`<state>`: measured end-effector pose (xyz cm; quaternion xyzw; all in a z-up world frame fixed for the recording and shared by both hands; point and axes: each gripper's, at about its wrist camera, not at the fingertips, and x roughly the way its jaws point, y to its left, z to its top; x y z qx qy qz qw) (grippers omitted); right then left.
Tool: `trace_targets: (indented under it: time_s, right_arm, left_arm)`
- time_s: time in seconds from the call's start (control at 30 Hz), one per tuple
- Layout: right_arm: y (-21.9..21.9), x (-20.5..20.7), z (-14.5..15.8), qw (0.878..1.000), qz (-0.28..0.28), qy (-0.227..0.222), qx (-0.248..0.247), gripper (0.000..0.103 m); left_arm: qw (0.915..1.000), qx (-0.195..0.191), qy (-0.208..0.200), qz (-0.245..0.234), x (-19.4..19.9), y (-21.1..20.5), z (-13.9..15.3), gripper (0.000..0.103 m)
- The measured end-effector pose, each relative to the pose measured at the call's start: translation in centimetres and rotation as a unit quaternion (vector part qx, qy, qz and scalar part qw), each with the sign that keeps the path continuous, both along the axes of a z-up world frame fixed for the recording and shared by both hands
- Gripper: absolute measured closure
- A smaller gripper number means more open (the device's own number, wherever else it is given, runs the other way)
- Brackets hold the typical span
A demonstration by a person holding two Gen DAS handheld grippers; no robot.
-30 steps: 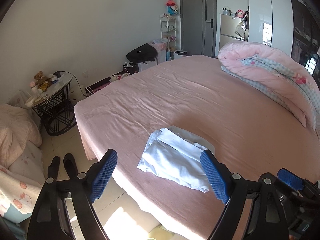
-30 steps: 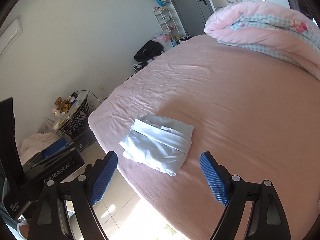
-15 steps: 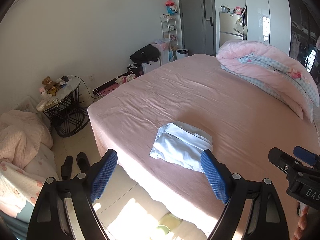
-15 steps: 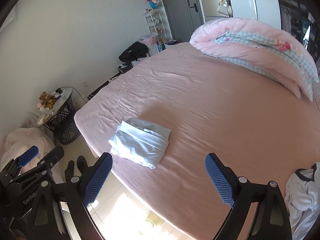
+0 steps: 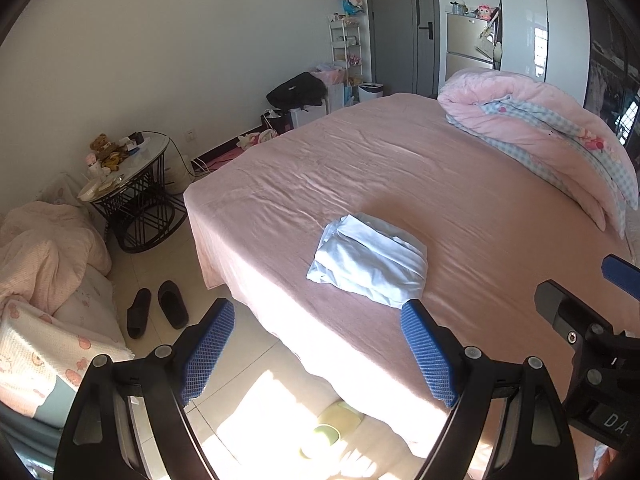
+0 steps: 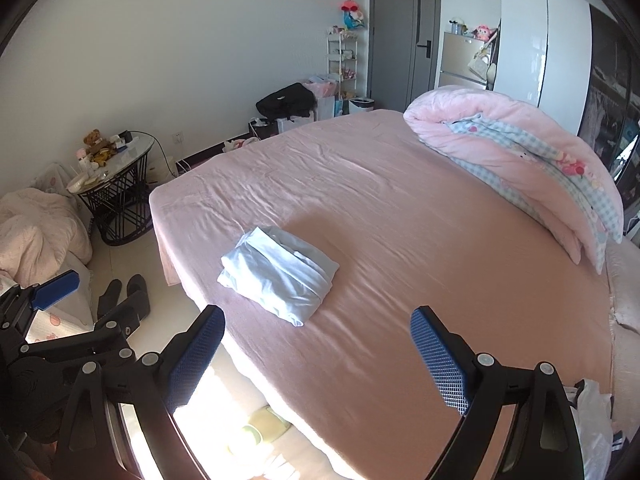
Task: Fold clothes
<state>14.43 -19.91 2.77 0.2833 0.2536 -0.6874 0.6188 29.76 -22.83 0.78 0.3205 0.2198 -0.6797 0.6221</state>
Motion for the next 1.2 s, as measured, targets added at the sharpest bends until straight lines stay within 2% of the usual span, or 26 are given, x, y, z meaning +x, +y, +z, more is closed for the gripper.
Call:
trace_targets:
  time_s: [0.4,0.6,0.7,0.97,1.03,1.2]
  right_arm:
    - [0.1,-0.5,-1.6,0.998,-0.009,-0.015,0.059,0.009]
    - [0.7,0.1,-0.9,0.998,-0.016,0.014,0.064,0.009]
    - [0.9,0.3,-0.6,0.997,-0.003,0.014,0.072,0.009]
    - [0.1,0.2,-2.8,0.992,-0.007,0.017,0.127,0.009]
    - [0.0,0.2,-3.4,0.99,-0.008,0.019,0.138,0.009]
    - [0.1,0.3,-2.9,0.991,-0.007,0.022,0.13,0.009]
  left_arm:
    - [0.9997,0.011,-0.017,-0.012,-0.7,0.0,-0.5,0.018]
    - [0.9994,0.015,-0.025,-0.02,-1.1,-0.1,-0.6,0.018]
    - [0.9991,0.018,-0.031,-0.022,-1.2,-0.1,-0.8,0.018]
    - [0.9966,0.056,-0.053,-0.027,-1.9,-0.8,-2.3,0.018]
    - [0.9969,0.055,-0.051,-0.027,-1.8,-0.8,-2.2,0.018]
    - [0.9975,0.045,-0.051,-0.022,-1.5,-0.7,-1.7,0.018]
